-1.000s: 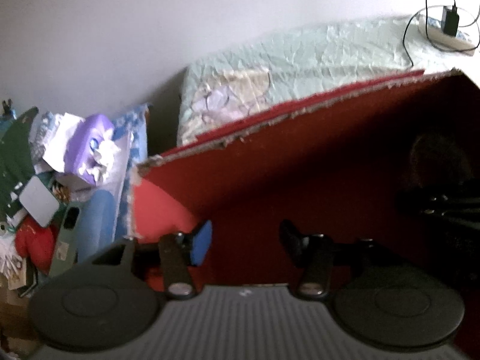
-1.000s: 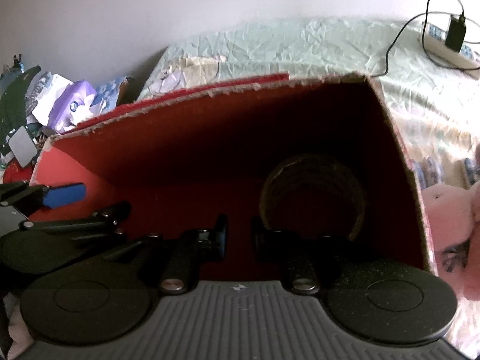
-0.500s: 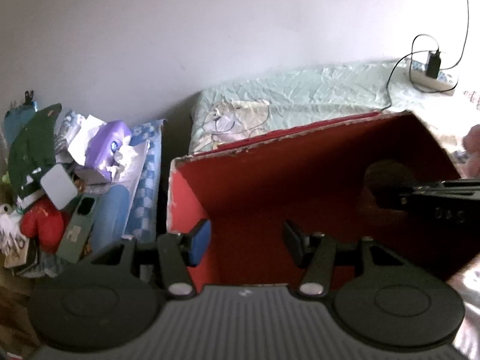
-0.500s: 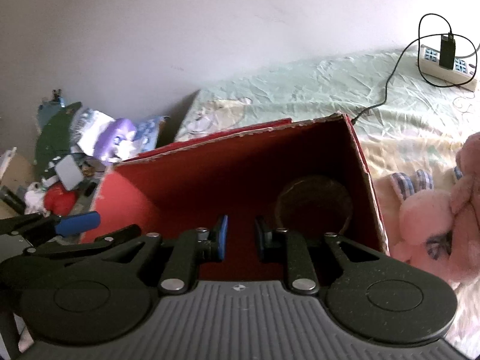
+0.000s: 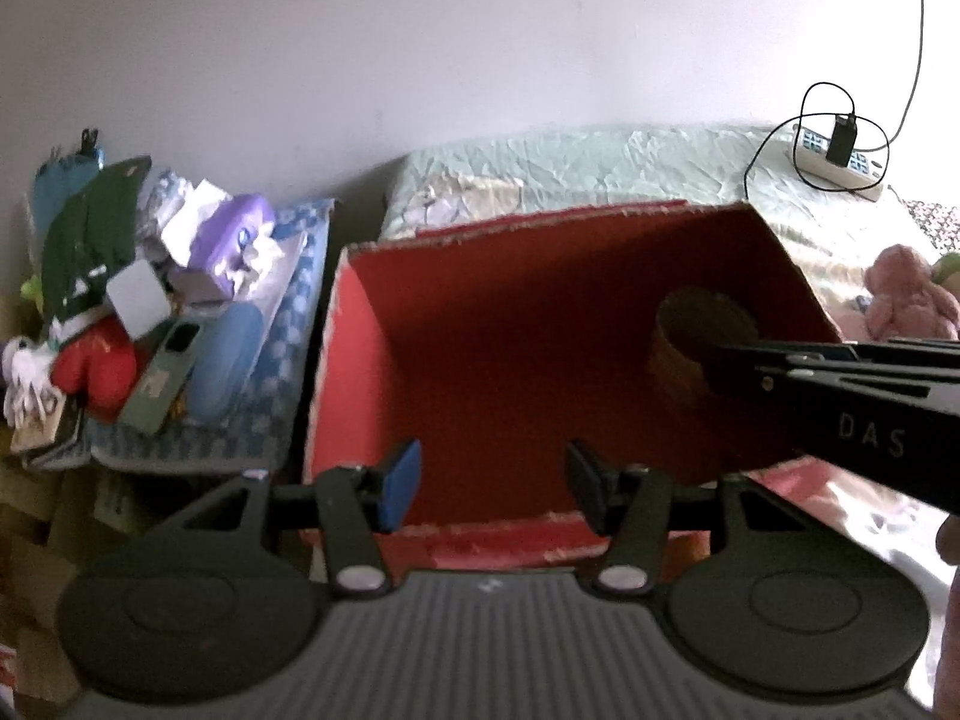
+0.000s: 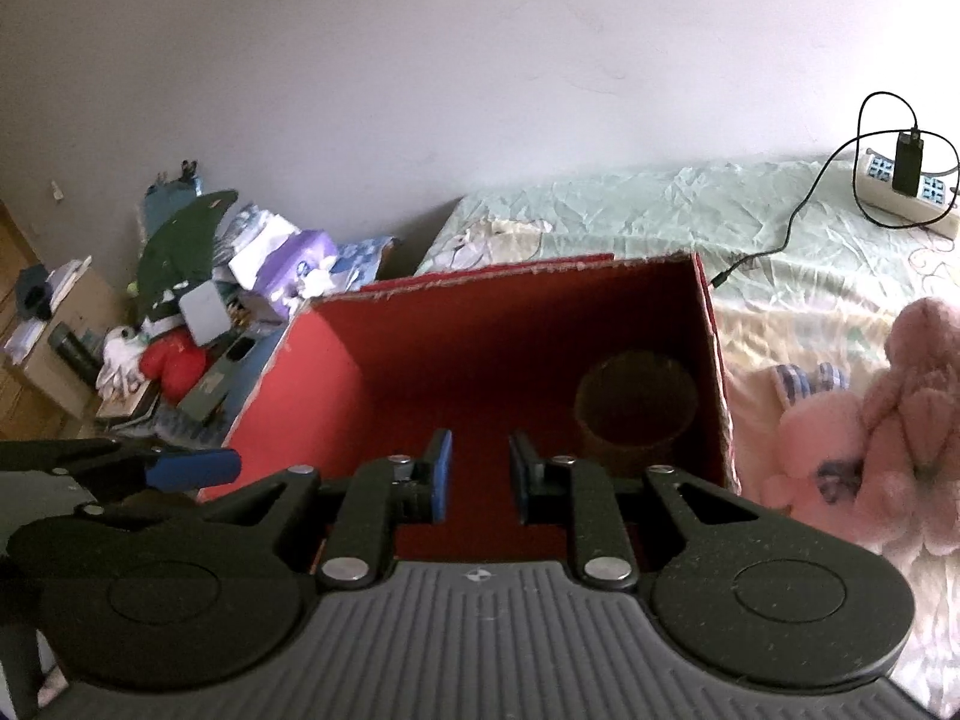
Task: Organize objects
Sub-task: 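Raise the open right tool out of the red box, then move the right tool down to the orange ball-topped wooden knob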
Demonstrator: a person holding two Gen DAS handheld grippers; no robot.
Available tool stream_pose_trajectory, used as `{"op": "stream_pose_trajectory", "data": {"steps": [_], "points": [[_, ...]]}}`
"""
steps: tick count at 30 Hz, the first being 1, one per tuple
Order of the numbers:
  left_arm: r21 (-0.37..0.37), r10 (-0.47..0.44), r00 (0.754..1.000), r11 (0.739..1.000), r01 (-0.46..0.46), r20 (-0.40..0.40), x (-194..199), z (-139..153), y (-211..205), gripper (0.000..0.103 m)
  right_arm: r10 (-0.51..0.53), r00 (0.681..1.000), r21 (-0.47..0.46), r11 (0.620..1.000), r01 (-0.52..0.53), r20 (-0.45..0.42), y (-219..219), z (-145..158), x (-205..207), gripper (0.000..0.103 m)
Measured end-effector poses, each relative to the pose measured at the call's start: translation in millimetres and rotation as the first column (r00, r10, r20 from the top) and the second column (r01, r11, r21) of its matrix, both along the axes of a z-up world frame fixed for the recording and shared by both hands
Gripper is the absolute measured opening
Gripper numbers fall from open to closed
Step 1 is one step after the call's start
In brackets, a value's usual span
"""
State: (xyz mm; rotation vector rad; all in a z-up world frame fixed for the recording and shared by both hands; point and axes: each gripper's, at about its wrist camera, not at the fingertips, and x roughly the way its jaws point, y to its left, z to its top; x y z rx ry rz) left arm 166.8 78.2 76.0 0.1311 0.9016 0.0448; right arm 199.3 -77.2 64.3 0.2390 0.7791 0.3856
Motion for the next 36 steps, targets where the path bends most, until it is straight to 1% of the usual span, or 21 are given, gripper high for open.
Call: {"op": "stream_pose_trajectory", "data": {"steps": [6,9,15,19,22,23,24,27,31,36], "points": [[-0.009,0.027,0.999,1.0,-0.027,-0.017,-19.0,-6.2,-12.5,0.058,0.048,0.999,-0.018,0.999,-0.048,0.003,-7.2,0.9,-18.3,0.023],[-0.026,0.039,0.999,0.999,-0.039,-0.033,-25.0,-10.4,-17.8,0.058,0.065,0.998,0.009,0.998,-0.065,-0.021,-14.4,-1.8,-23.8,0.023],[-0.057,0.048,0.998,0.997,-0.05,-0.046,-39.0,-21.0,-28.0,0.058,0.085,0.996,0.017,0.996,-0.085,-0.04,-28.4,-7.0,-32.9,0.024],[-0.085,0.038,0.998,0.996,-0.042,-0.046,-49.6,-29.1,-31.3,0.058,0.099,0.992,0.054,0.994,-0.095,-0.073,-41.4,-17.4,-39.1,0.024],[-0.119,0.021,0.998,0.993,-0.028,-0.058,-57.0,-38.5,-31.3,0.055,0.107,0.99,0.069,0.992,-0.101,-0.094,-46.6,-26.7,-41.9,0.024],[-0.133,0.014,0.998,0.991,-0.023,-0.067,-58.2,-41.3,-30.5,0.05,0.111,0.989,0.073,0.992,-0.104,-0.102,-47.6,-30.0,-42.8,0.024],[-0.147,0.005,0.997,0.989,-0.016,-0.075,-59.3,-44.3,-30.6,0.049,0.114,0.987,0.077,0.991,-0.105,-0.113,-48.8,-34.0,-43.5,0.024],[-0.172,-0.035,0.996,0.985,0.021,-0.077,-63.8,-50.0,-35.9,0.049,0.126,0.981,0.093,0.989,-0.113,-0.145,-53.0,-45.3,-45.3,0.024],[-0.198,-0.112,0.992,0.975,0.099,-0.061,-70.1,-58.0,-47.3,0.049,0.121,0.971,0.129,0.987,-0.096,-0.204,-59.9,-62.1,-44.0,0.025],[-0.282,-0.159,0.982,0.951,0.123,-0.107,-62.2,-77.8,-52.6,0.048,0.117,0.958,0.186,0.98,-0.069,-0.26,-69.1,-74.6,-39.3,0.03]]}}
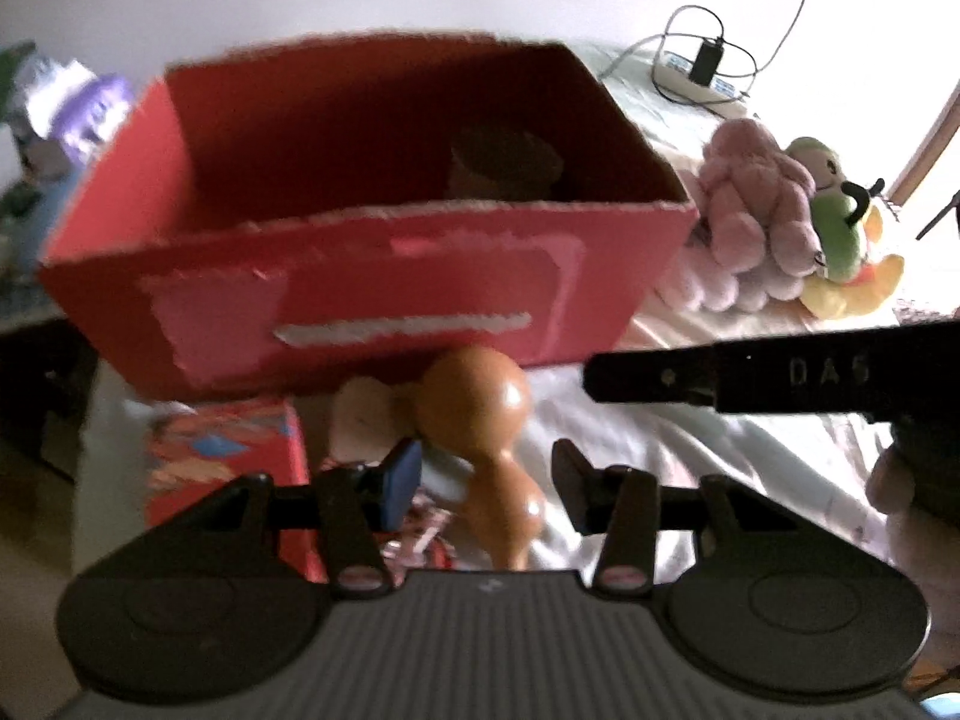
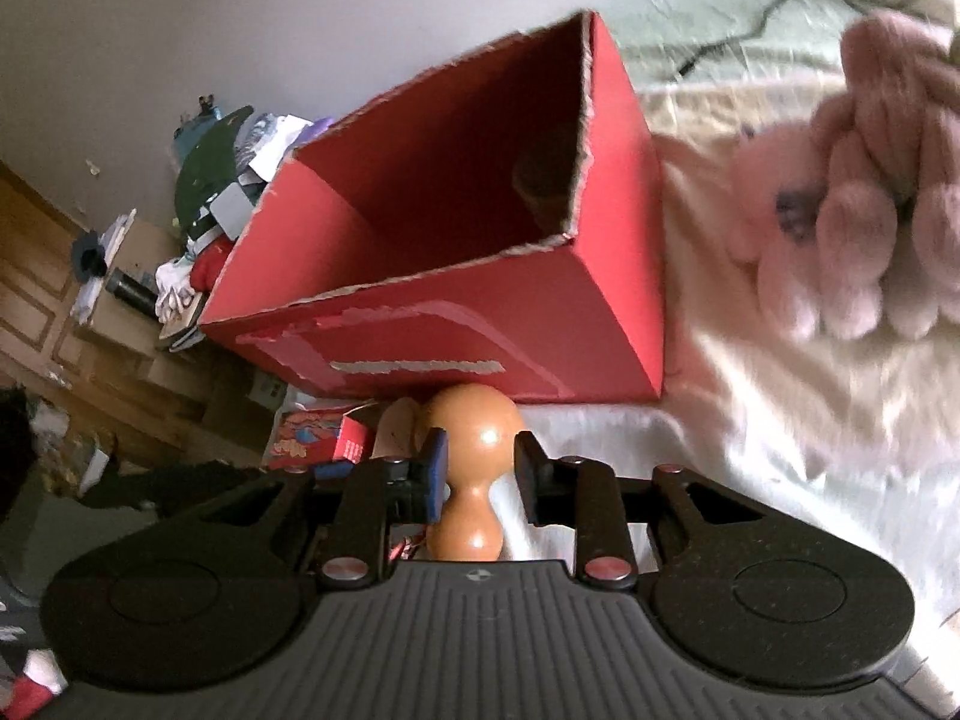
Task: Organize objects
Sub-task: 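Move the right tool down to the orange ball-topped wooden knob, then close the right tool on the knob's stem and lift it, then carry the knob with the right tool over into the red box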
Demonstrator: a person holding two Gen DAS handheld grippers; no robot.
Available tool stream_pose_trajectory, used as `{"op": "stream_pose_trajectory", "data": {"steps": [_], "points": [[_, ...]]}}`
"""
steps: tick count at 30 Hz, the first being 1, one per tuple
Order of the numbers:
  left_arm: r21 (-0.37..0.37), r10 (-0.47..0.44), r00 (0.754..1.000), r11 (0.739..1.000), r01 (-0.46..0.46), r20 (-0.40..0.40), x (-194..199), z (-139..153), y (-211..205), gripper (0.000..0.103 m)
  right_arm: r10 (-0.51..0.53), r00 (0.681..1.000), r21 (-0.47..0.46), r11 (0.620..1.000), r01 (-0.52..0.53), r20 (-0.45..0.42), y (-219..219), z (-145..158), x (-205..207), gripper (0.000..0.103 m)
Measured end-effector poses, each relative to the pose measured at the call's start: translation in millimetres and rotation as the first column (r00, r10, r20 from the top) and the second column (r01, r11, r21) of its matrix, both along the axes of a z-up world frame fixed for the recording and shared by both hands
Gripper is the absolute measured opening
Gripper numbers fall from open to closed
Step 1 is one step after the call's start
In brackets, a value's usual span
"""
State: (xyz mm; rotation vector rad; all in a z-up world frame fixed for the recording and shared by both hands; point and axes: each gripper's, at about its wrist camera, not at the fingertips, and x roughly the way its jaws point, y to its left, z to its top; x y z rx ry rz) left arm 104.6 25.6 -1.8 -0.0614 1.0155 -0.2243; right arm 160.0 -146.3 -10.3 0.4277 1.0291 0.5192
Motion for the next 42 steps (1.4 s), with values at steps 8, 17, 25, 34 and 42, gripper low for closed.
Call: {"op": "stream_pose_trajectory", "data": {"steps": [8,17,25,34,42], "points": [[-0.051,-0.052,0.998,0.997,0.051,-0.035,7.2,-19.4,-6.0,0.046,0.048,0.997,0.017,0.999,-0.046,-0.067,8.8,-17.0,7.5,0.03],[-0.098,-0.056,0.994,0.994,0.046,-0.097,21.3,-34.9,-1.0,0.042,0.104,0.988,0.01,0.995,-0.104,-0.11,24.8,-30.0,15.4,0.034],[-0.109,-0.065,0.989,0.993,0.051,-0.135,32.1,-45.9,3.0,0.036,0.11,0.984,0.002,0.994,-0.111,-0.142,29.8,-40.5,22.8,0.041],[-0.089,-0.072,0.986,0.994,0.059,-0.148,37.5,-49.3,0.0,0.035,0.112,0.983,0.016,0.994,-0.111,-0.147,28.2,-42.4,24.3,0.04],[-0.038,-0.155,0.979,0.988,0.151,-0.131,28.6,-40.7,-24.8,0.035,0.077,0.988,0.018,0.997,-0.075,-0.137,5.6,-34.1,9.7,0.036]]}}
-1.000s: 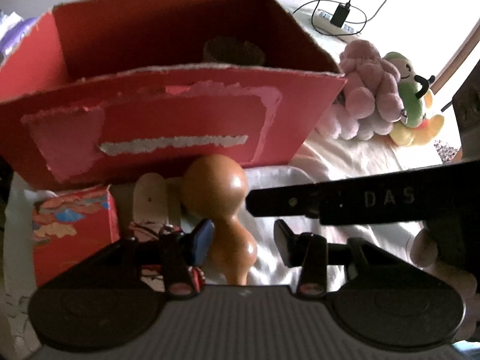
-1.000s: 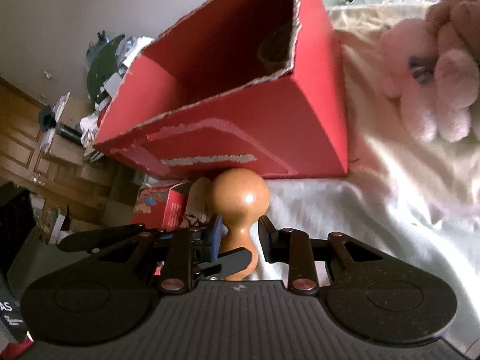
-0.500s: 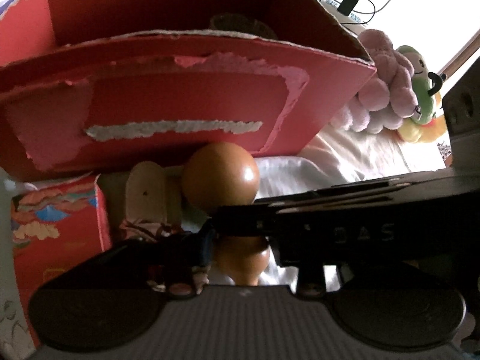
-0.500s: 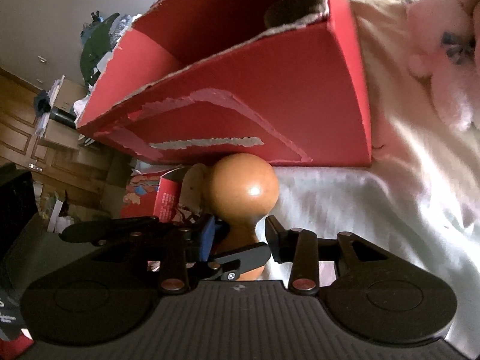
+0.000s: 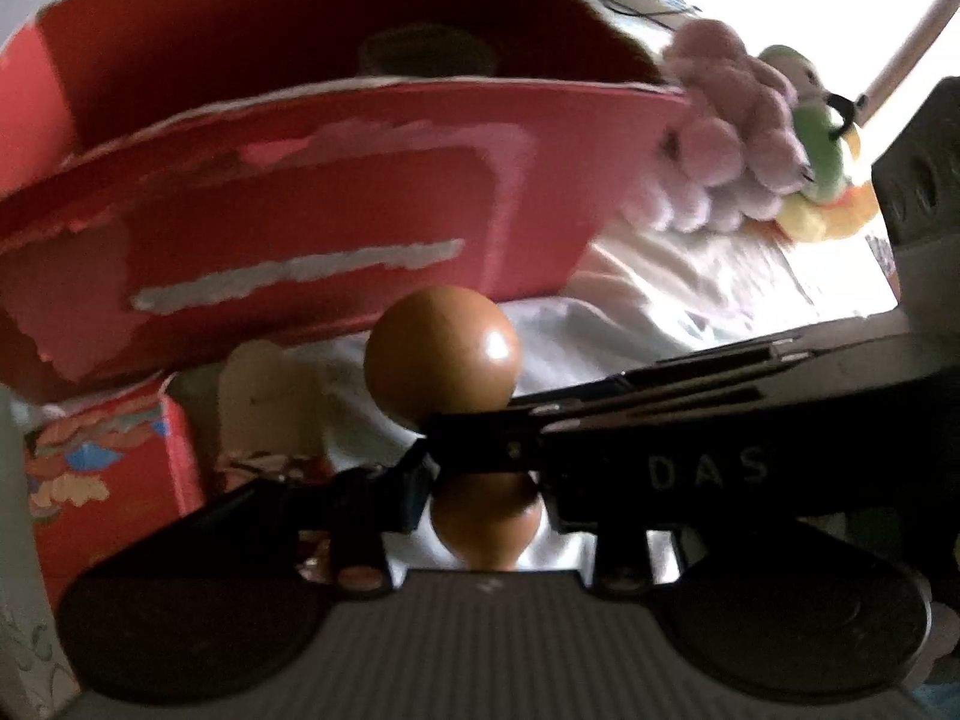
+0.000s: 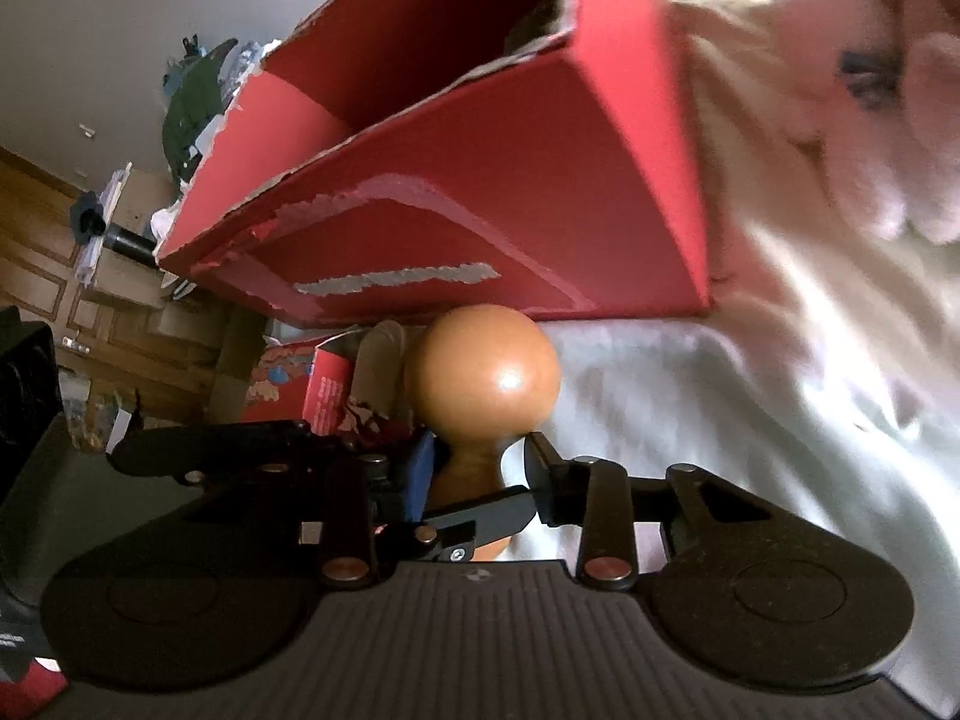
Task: Organize objects
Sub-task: 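Carry the knob with the right tool over into the red box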
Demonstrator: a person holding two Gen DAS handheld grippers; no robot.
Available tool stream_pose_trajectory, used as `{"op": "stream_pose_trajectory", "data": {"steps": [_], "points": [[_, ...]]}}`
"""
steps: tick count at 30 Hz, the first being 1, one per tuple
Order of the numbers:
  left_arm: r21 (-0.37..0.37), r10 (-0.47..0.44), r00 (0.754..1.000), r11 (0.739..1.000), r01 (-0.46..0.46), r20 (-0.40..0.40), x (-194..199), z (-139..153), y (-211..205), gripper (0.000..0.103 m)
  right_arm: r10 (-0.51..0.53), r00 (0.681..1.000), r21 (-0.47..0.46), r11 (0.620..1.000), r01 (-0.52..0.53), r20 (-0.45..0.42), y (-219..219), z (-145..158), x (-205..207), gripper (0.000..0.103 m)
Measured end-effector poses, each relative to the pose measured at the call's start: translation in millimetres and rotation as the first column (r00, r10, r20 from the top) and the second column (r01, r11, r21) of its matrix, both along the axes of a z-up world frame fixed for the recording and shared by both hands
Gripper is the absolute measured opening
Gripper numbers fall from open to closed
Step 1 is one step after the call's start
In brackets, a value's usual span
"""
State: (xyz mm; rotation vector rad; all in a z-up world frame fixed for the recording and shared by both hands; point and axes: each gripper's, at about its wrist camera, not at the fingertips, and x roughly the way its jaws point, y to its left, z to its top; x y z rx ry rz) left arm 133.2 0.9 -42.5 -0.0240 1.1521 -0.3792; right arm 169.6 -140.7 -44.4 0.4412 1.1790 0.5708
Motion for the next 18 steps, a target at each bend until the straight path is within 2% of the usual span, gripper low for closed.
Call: {"op": "stream_pose_trajectory", "data": {"steps": [6,18], "points": [[-0.016,-0.077,0.997,0.997,0.078,0.028,-5.5,13.9,-23.9,0.035,-0.072,0.997,0.014,0.997,0.072,0.025,-28.0,14.5,-15.4,0.036],[-0.039,-0.194,0.969,0.979,0.202,0.151,-14.2,63.1,-65.8,0.035,-0.193,0.967,0.009,0.981,0.194,0.163,-63.4,65.6,-40.1,0.036]]}}
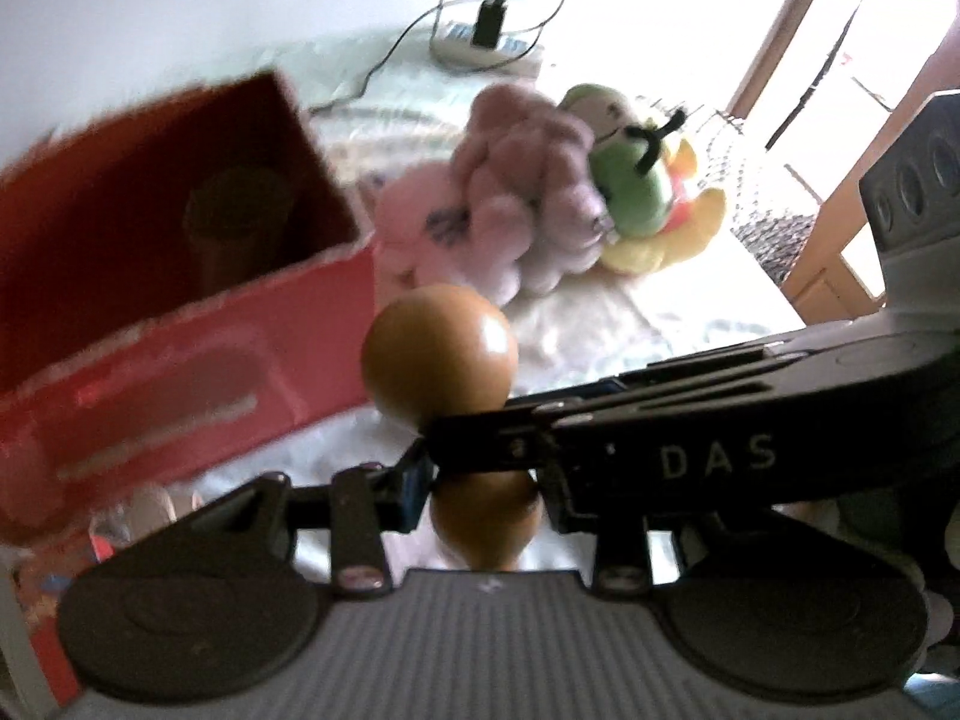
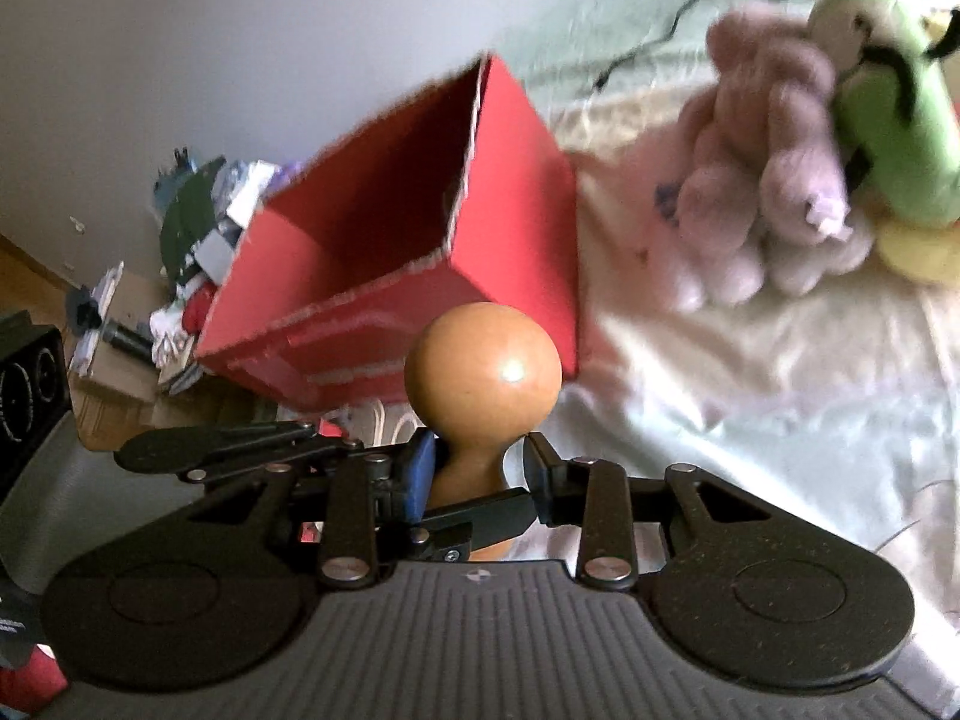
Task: Organize objects
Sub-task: 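Carry the knob with the right tool over into the red box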
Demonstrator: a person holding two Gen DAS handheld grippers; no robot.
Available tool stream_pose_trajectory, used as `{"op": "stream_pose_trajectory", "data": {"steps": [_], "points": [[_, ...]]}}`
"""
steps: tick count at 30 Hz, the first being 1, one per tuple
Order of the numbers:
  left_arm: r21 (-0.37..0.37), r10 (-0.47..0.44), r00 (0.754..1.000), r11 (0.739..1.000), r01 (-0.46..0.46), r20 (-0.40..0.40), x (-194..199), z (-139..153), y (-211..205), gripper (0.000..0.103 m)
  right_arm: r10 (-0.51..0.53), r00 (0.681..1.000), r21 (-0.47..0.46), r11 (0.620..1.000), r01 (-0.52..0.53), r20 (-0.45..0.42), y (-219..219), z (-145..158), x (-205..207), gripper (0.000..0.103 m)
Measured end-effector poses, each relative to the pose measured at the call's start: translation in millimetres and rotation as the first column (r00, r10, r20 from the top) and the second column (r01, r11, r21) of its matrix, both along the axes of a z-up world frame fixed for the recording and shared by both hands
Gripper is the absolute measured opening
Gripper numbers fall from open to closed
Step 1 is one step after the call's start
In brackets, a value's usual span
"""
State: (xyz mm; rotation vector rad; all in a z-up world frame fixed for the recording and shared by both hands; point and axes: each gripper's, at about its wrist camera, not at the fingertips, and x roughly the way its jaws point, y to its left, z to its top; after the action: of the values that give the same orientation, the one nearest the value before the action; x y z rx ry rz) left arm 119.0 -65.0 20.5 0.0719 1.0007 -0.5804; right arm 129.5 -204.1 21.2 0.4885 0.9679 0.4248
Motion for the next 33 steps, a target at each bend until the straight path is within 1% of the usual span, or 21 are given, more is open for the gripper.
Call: {"op": "stream_pose_trajectory", "data": {"steps": [5,10,15,17,20,24,29,33], "points": [[-0.031,-0.024,0.996,0.999,0.026,0.088,3.0,33.3,-1.5,0.035,-0.006,0.995,-0.017,1.0,0.008,0.101,-3.4,33.8,4.2,0.036],[-0.051,-0.017,0.985,0.998,0.027,0.173,14.9,67.1,11.1,0.035,0.024,0.982,-0.034,0.999,-0.018,0.185,8.1,63.1,24.0,0.036],[-0.054,0.017,0.977,0.999,-0.005,0.214,37.4,88.0,35.7,0.036,0.078,0.97,-0.064,0.996,-0.065,0.228,36.3,82.2,55.2,0.035],[-0.05,0.04,0.975,0.998,-0.029,0.217,50.4,91.9,48.9,0.036,0.098,0.97,-0.077,0.994,-0.083,0.223,51.9,84.8,72.5,0.035],[-0.05,0.076,0.976,0.997,-0.067,0.202,67.4,92.3,67.9,0.036,0.131,0.97,-0.083,0.99,-0.116,0.205,71.3,83.0,95.5,0.035],[-0.042,0.118,0.978,0.993,-0.113,0.169,93.4,82.7,92.0,0.036,0.168,0.971,-0.098,0.983,-0.153,0.171,94.4,75.4,123.2,0.035],[-0.009,0.151,0.98,0.988,-0.151,0.133,117.5,58.3,109.8,0.036,0.196,0.974,-0.125,0.975,-0.181,0.116,119.3,53.5,149.0,0.034],[0.009,0.165,0.983,0.986,-0.167,0.079,135.4,35.5,121.5,0.036,0.198,0.978,-0.117,0.975,-0.189,0.068,127.1,34.1,165.0,0.032]]}}
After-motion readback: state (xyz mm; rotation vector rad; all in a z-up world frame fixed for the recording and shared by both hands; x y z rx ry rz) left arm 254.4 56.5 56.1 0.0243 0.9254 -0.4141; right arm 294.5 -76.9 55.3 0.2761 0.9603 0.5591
